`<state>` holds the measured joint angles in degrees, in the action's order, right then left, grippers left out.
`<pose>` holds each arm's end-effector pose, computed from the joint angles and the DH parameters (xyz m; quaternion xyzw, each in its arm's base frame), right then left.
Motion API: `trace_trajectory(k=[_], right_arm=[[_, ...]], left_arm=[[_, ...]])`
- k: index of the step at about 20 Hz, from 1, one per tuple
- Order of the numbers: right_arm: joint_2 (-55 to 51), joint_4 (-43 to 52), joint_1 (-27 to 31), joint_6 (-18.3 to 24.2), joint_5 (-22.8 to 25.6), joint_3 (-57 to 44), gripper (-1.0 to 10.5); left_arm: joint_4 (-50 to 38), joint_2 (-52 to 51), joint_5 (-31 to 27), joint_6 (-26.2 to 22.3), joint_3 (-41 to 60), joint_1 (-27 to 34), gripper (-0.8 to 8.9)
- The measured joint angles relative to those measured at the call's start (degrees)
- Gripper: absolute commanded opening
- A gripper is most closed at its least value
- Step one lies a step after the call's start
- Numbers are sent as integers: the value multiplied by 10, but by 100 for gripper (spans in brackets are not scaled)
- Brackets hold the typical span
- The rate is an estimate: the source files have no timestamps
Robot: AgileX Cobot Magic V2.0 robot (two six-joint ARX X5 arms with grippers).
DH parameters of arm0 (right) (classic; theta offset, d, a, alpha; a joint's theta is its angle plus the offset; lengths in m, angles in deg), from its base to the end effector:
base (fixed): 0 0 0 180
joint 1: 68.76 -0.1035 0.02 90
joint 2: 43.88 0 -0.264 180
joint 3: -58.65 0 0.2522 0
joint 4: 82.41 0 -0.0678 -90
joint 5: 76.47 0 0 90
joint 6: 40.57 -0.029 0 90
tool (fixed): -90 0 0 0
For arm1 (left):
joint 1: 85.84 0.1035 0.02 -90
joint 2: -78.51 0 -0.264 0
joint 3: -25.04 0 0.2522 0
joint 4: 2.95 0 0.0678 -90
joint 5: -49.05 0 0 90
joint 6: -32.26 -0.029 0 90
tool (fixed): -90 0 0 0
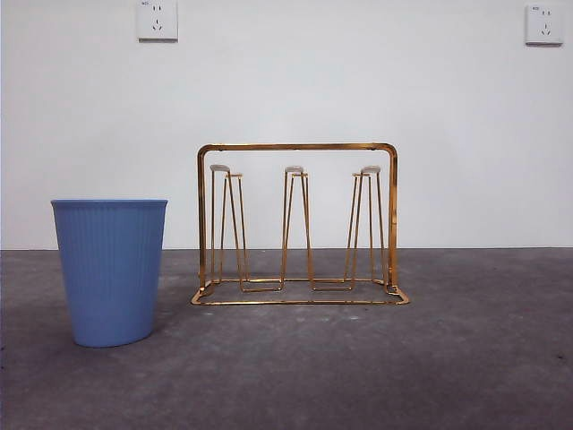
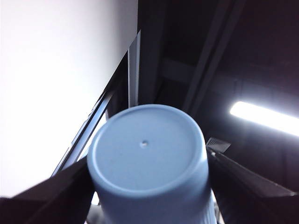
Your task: Pick up cup 1,put cup 1 in the cup rack,pick up cup 2,put cup 2 in the cup rack
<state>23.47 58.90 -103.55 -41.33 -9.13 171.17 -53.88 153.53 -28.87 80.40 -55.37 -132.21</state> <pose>0.1497 0.1176 0.5367 0.0118 -0.0530 0.4802 0.8755 0.1724 -0.1896 0.4622 -0.4408 -0.2362 -0.5769 0.6458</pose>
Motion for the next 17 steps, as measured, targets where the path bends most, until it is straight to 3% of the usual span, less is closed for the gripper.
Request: trace_trajectory(k=[5, 10, 13, 17], right_arm=[[-56, -130, 0, 61, 132, 0, 198], [-102, -275, 0, 92, 261, 0, 189], [-123, -348, 0, 96, 300, 0, 189], [-144, -432, 0, 96, 332, 0, 189]], left_arm=[[66, 0, 2, -23, 0, 1, -8], [182, -1, 2, -77, 0, 1, -8], [261, -1, -18, -122, 0, -9, -8], [387, -1, -85, -203, 0, -35, -8]])
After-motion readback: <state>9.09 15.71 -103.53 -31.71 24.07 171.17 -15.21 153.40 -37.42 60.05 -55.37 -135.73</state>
